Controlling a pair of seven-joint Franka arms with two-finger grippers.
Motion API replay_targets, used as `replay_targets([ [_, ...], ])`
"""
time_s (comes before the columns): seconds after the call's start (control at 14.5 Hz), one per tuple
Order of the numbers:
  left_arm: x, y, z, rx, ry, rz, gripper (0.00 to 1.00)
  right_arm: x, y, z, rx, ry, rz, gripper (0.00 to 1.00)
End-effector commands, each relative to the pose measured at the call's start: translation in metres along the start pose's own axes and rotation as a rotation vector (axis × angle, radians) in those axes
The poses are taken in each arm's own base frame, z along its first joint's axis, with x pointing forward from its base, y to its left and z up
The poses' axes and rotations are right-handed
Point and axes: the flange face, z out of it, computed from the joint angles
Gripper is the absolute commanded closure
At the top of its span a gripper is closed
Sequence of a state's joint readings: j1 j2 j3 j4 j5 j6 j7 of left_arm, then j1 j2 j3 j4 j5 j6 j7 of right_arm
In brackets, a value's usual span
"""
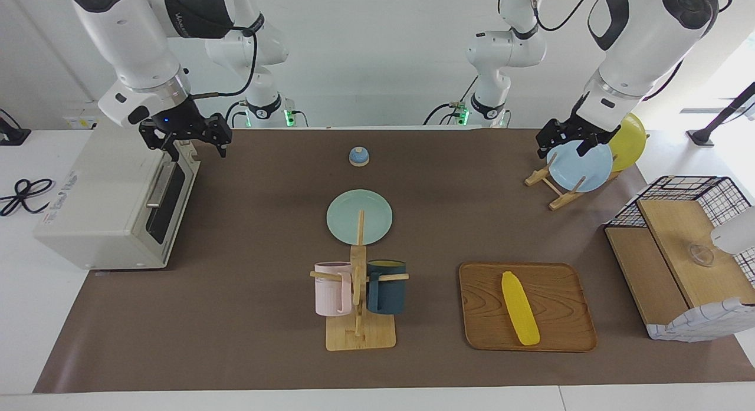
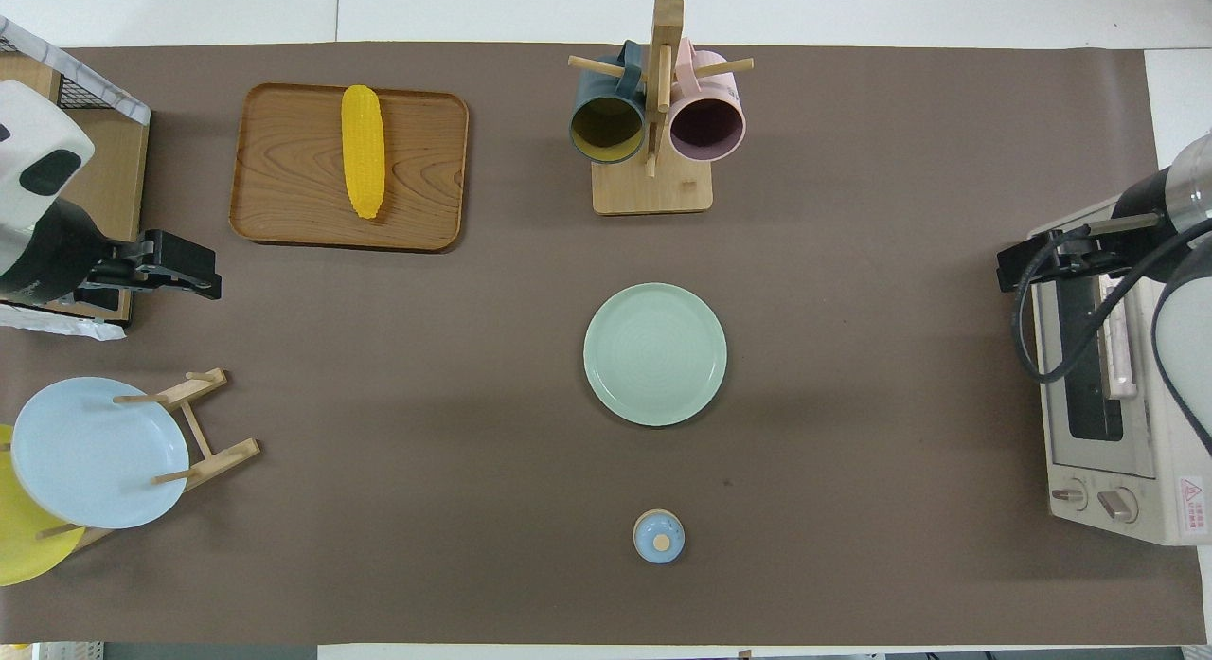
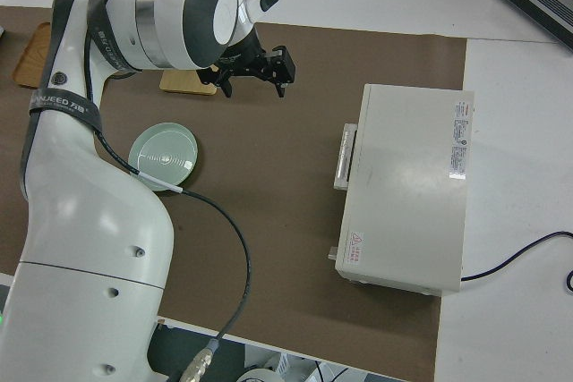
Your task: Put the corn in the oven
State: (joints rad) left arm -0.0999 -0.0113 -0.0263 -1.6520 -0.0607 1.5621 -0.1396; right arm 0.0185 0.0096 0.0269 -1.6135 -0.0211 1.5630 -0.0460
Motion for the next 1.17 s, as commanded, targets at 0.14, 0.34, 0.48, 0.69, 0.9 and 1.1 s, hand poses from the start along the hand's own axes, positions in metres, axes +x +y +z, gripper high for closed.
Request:
replay_targets([
  [0.14, 0.0, 0.002, -0.003, 0.019, 0.02, 0.009, 0.0, -0.003, 0.0, 0.001, 0.025, 0.009, 0.016, 0.0],
  [0.34, 0.001, 0.001, -0.003, 0.015, 0.025, 0.001, 0.0, -0.003, 0.0, 0.001, 0.025, 0.009, 0.016, 0.0],
  [0.48, 0.007, -0.001, -0.004, 0.008, 0.071, 0.0, 0.0, -0.003, 0.001, 0.001, 0.025, 0.009, 0.018, 0.0],
  [0.69, 0.016, 0.0, 0.003, -0.006, 0.117, -0.002, 0.0, -0.003, 0.0, 0.001, 0.025, 0.009, 0.016, 0.0],
  [0.9, 0.041, 0.009, 0.028, -0.06, 0.106, -0.013, 0.0, -0.006, 0.015, -0.002, 0.026, 0.016, 0.044, 0.0],
  [1.1, 0.084, 0.028, 0.066, -0.05, 0.078, 0.009, 0.0, -0.01, 0.019, 0.0, 0.028, -0.012, 0.045, 0.0],
])
